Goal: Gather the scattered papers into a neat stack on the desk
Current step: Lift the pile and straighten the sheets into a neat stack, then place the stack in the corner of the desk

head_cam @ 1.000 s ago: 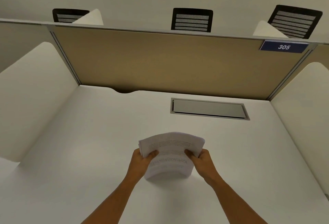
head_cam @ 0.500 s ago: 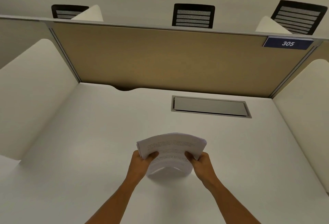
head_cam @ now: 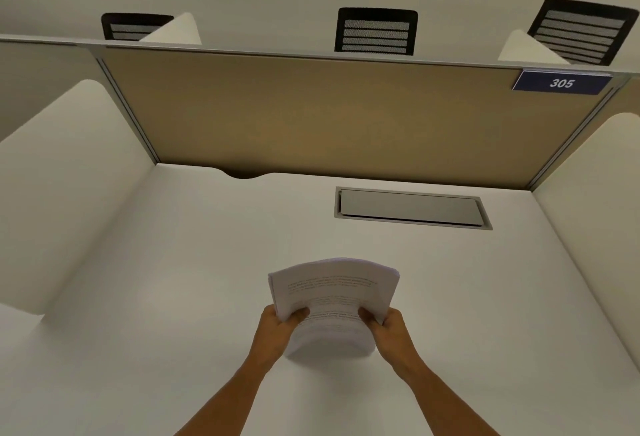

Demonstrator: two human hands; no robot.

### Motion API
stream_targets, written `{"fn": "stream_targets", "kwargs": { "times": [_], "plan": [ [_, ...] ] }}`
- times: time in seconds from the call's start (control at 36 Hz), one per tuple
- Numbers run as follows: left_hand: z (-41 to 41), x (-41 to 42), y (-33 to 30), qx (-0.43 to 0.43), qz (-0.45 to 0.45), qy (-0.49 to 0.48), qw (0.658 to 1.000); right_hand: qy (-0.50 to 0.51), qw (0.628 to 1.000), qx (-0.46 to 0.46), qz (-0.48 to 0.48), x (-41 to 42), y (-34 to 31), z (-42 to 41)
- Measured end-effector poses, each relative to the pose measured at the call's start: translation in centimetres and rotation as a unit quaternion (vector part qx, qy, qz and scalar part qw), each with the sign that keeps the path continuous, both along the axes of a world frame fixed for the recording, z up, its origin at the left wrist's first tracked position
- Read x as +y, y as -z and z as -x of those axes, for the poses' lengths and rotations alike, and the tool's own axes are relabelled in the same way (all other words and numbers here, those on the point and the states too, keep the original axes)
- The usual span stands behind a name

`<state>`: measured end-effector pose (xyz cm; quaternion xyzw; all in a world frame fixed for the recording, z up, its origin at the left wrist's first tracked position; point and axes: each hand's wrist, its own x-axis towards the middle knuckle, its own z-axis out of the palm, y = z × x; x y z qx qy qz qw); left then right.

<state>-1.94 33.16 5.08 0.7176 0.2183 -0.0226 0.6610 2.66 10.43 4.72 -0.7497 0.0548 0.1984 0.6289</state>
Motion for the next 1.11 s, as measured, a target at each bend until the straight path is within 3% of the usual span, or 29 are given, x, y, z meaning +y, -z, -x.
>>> {"fn": "stream_targets", "kwargs": {
  "times": [0.39,0.72,1.11],
  "plan": [
    [-1.2,1.1,-1.7,0.016,0.013,0.038,0.999,-0.078,0.996,-0.014,0.043,-0.8,-0.7,-2.3],
    [-0.9,0.9,-4.5,0.006,0.016,-0.105,0.994,-0.092,0.995,0.029,-0.028,-1.7,-3.9,-4.6],
    [-1.9,5.2,-6.1,0.048,-0.021,-0.183,0.982,-0.064,0.996,0.069,-0.002,3.4,-4.5,-5.6]
  ]
}}
